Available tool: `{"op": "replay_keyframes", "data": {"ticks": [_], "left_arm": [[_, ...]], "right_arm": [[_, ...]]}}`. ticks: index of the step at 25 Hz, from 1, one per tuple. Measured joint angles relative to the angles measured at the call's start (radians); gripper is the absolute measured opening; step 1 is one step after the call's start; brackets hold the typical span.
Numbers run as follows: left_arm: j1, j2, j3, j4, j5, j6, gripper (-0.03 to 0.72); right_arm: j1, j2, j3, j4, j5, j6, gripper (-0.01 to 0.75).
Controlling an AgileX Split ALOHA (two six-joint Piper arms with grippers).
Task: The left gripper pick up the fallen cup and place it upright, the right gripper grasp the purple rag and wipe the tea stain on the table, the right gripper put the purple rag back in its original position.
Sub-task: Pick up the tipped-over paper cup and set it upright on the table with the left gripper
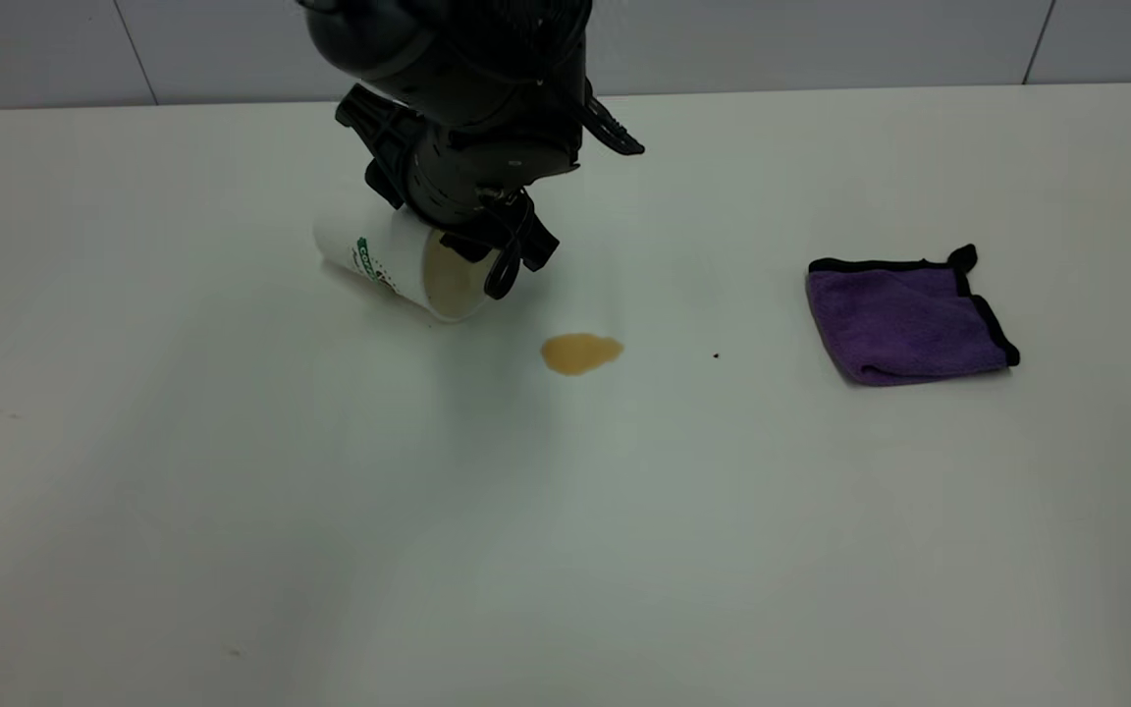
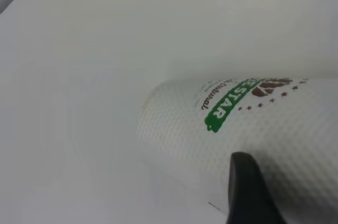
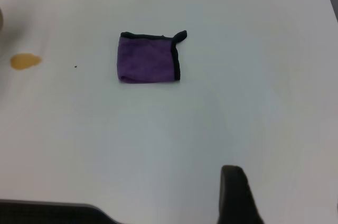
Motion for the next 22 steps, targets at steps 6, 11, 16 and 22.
{"op": "replay_keyframes", "data": {"ticks": [6, 11, 16, 22], "left_arm": [[0.000, 0.038, 0.000, 0.095, 0.054, -0.071, 0.425], [0.000, 0.049, 0.000, 0.165, 0.077, -0.122, 0.313], [0.000, 0.048, -0.001, 0.196, 0.180, -0.099, 0.028], [0.024, -0.037, -0.002, 0.110, 0.159, 0.143, -0.026]], "right_arm": [[0.000, 0.000, 0.000, 0.000, 0.000, 0.000, 0.486], [0.000, 0.000, 0.000, 0.000, 0.000, 0.000, 0.486], [0.000, 0.000, 0.000, 0.000, 0.000, 0.000, 0.486], [0.000, 0.000, 0.000, 0.000, 0.000, 0.000, 0.486]]}}
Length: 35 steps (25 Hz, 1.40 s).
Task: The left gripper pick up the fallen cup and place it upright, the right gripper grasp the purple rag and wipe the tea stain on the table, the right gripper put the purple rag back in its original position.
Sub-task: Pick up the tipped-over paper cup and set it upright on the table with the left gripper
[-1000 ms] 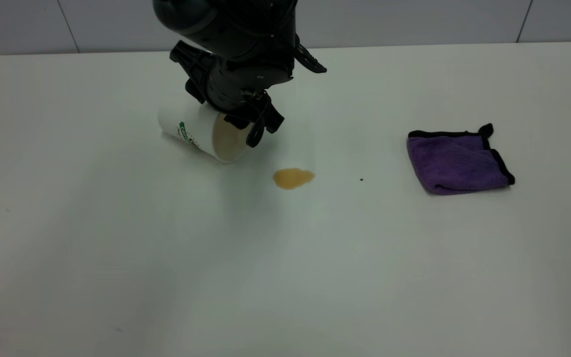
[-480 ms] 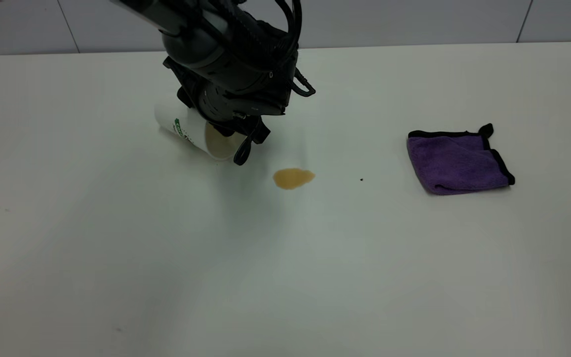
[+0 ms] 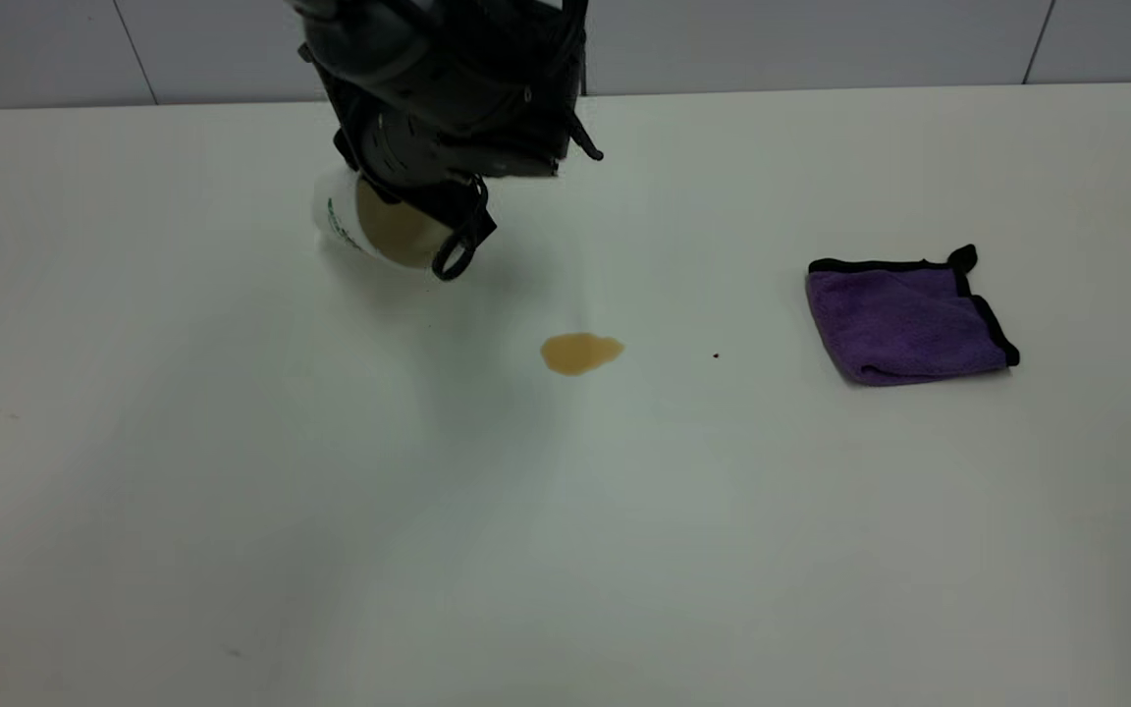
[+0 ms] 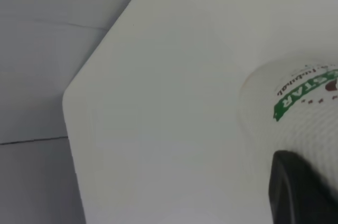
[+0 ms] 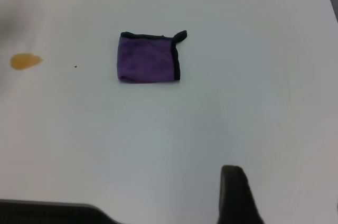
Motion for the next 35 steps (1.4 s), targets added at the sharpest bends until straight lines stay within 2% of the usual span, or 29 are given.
{"op": "replay_keyframes", "data": {"ticks": [2, 6, 12, 16, 19, 24, 35], "left_arm": [[0.031, -0.064, -0.001, -0.099, -0.045, 0.125, -0.026], [0.125, -0.158, -0.026, -0.409, -0.099, 0.425, -0.028], [0.277, -0.172, -0.160, -1.024, -0.040, 1.009, -0.028], [0.349, -0.167, -0.233, -1.287, 0.018, 1.246, -0.028], [0.369, -0.138, -0.273, -1.336, 0.061, 1.295, -0.028], [0.370, -0.046, -0.333, -1.337, 0.111, 1.306, -0.028], [0.370, 0.032, -0.375, -1.338, 0.116, 1.306, -0.019]], "right_arm": [[0.000, 0.000, 0.000, 0.000, 0.000, 0.000, 0.486], [0.000, 0.000, 0.000, 0.000, 0.000, 0.000, 0.486], [0.000, 0.000, 0.000, 0.000, 0.000, 0.000, 0.486], [0.000, 0.000, 0.000, 0.000, 0.000, 0.000, 0.486], [0.000, 0.000, 0.000, 0.000, 0.000, 0.000, 0.486], [0.000, 0.000, 0.000, 0.000, 0.000, 0.000, 0.486], [0.000, 0.000, 0.000, 0.000, 0.000, 0.000, 0.486]]}}
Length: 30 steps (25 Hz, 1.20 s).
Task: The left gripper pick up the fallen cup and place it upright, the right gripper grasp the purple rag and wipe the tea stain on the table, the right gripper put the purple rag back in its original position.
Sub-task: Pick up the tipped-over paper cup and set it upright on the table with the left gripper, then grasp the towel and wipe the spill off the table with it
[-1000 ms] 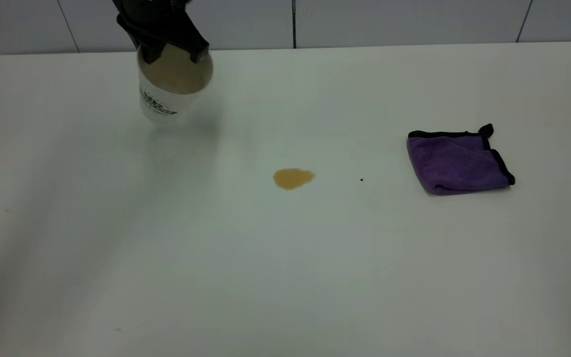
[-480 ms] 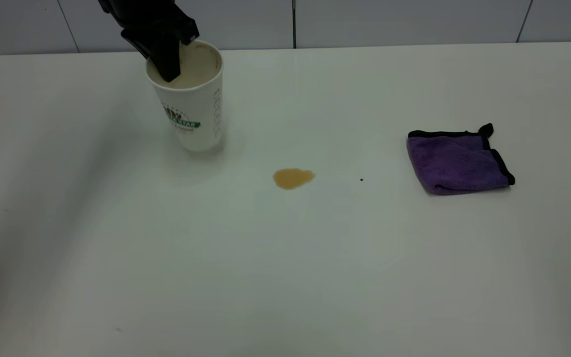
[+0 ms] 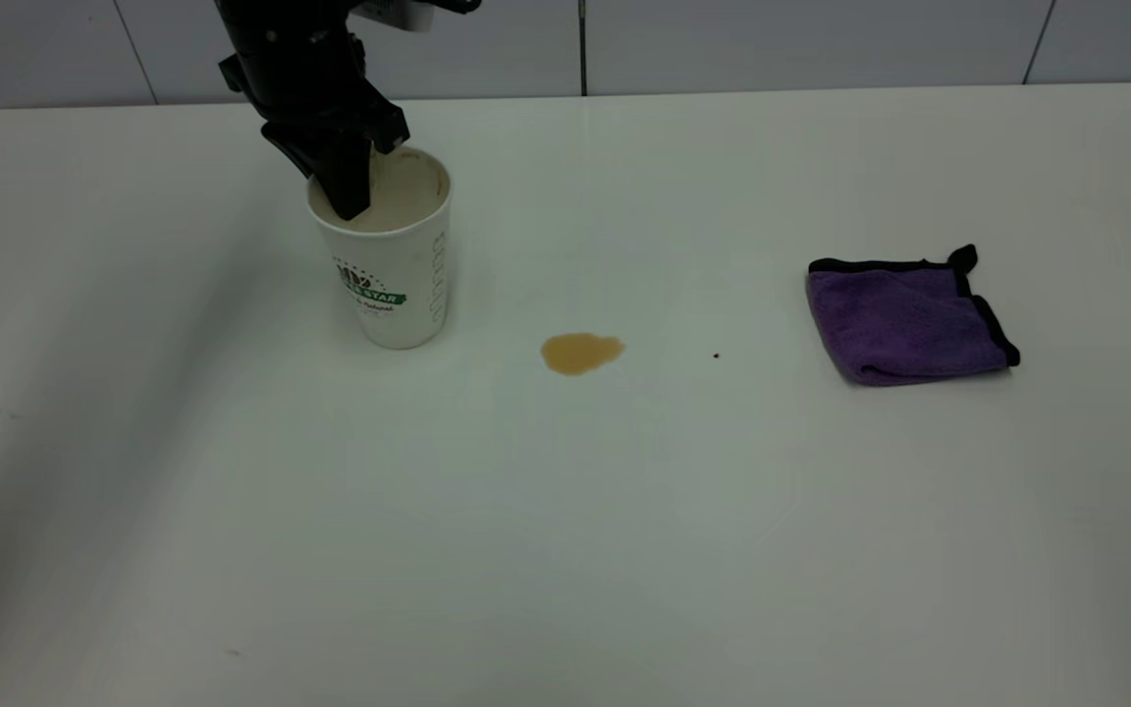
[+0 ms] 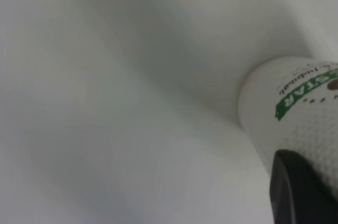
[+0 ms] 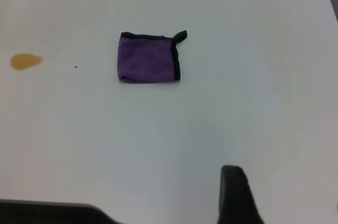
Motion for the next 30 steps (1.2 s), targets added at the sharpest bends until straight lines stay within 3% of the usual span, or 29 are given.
{"op": "replay_keyframes", "data": {"ticks": [5, 11, 16, 18, 24, 30], "left_arm": [[0.000, 0.000, 0.000, 0.001, 0.000, -0.003, 0.046], [0.000, 0.003, -0.053, 0.001, 0.033, -0.011, 0.279], [0.000, 0.007, -0.183, 0.001, 0.170, -0.013, 0.433], [0.000, 0.007, -0.257, 0.001, 0.227, -0.017, 0.452], [0.000, -0.009, -0.481, 0.001, 0.227, -0.126, 0.458], [-0.002, -0.151, -0.508, 0.001, 0.227, -0.213, 0.458]], "right_arm": [[0.000, 0.000, 0.000, 0.000, 0.000, 0.000, 0.486], [0.000, 0.000, 0.000, 0.000, 0.000, 0.000, 0.486], [0.000, 0.000, 0.000, 0.000, 0.000, 0.000, 0.486], [0.000, 0.000, 0.000, 0.000, 0.000, 0.000, 0.486], [0.000, 0.000, 0.000, 0.000, 0.000, 0.000, 0.486], [0.000, 0.000, 0.000, 0.000, 0.000, 0.000, 0.486]]}}
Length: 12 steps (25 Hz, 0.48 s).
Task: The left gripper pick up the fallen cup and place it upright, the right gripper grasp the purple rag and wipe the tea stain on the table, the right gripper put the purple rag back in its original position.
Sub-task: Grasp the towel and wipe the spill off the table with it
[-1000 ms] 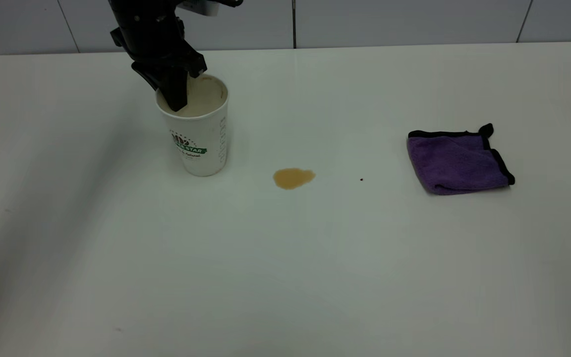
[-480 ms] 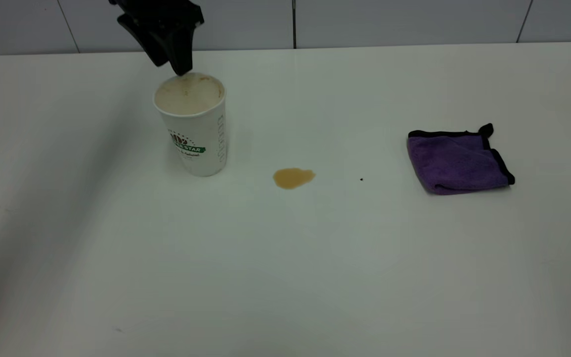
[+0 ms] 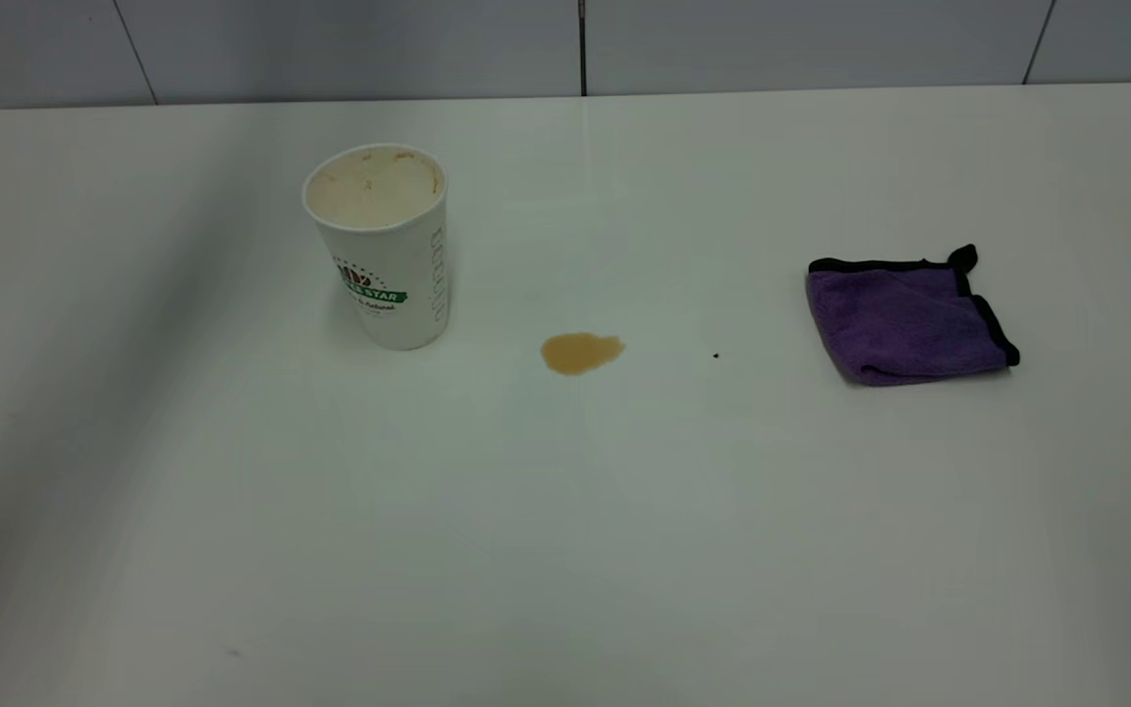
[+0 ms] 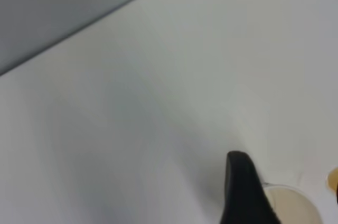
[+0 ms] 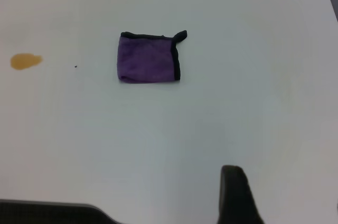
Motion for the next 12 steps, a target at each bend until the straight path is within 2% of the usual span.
{"op": "replay_keyframes", "data": {"ticks": [5, 12], "left_arm": [[-0.005, -0.232, 0.109, 0.000, 0.000, -0.040, 0.458], [-0.008, -0.617, 0.569, 0.048, 0.000, -0.041, 0.458]], "right_arm": [[0.000, 0.000, 0.000, 0.000, 0.000, 0.000, 0.486], [0.000, 0.000, 0.000, 0.000, 0.000, 0.000, 0.486]]}}
